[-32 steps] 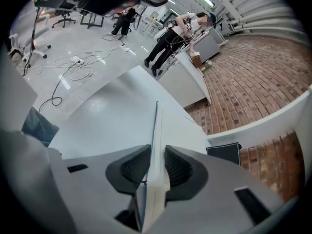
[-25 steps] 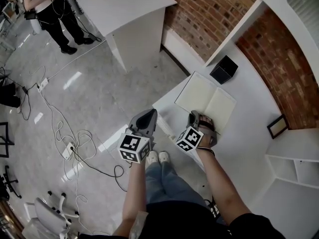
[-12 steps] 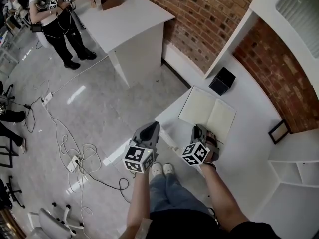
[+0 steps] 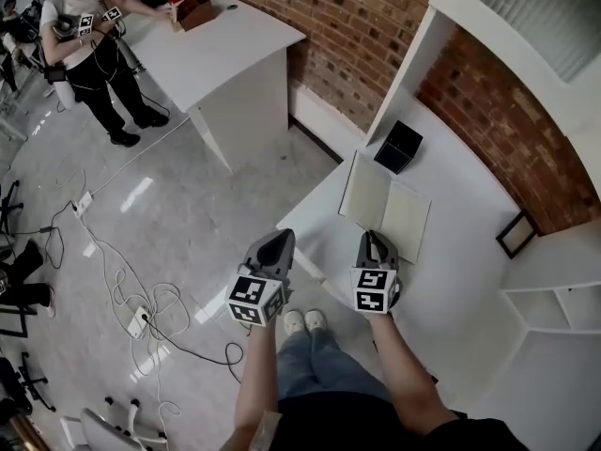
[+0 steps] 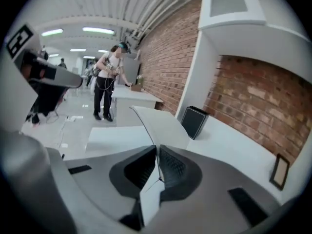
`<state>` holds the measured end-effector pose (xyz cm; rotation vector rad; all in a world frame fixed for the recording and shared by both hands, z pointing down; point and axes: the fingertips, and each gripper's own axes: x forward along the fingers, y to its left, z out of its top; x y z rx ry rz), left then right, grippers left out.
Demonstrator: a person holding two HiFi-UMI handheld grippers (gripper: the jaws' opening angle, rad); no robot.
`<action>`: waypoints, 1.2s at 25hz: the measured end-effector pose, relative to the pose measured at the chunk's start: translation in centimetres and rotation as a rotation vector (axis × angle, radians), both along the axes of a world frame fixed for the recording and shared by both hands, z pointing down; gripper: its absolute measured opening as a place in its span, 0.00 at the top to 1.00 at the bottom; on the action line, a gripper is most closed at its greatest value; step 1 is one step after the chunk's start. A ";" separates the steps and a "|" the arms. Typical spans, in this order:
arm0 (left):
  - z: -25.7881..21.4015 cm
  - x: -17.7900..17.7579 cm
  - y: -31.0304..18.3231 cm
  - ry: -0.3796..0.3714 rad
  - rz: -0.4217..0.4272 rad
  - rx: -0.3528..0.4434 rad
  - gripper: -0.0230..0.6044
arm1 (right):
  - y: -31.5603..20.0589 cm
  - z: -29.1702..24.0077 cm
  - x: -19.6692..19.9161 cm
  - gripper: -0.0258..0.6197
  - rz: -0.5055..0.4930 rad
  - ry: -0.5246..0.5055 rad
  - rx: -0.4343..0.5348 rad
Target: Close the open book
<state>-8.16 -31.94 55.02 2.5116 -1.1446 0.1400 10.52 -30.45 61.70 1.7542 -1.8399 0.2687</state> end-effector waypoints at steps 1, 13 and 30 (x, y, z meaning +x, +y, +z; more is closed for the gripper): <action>0.0 0.2 0.0 -0.002 0.005 0.000 0.95 | 0.2 -0.2 0.4 0.92 0.031 -0.050 0.015; -0.5 2.6 0.6 -0.007 0.051 0.002 0.95 | 4.0 -1.1 5.9 0.93 0.318 -0.462 0.173; -0.4 5.4 1.4 -0.028 0.134 0.005 0.95 | 8.1 5.5 10.4 0.91 0.795 -1.149 0.099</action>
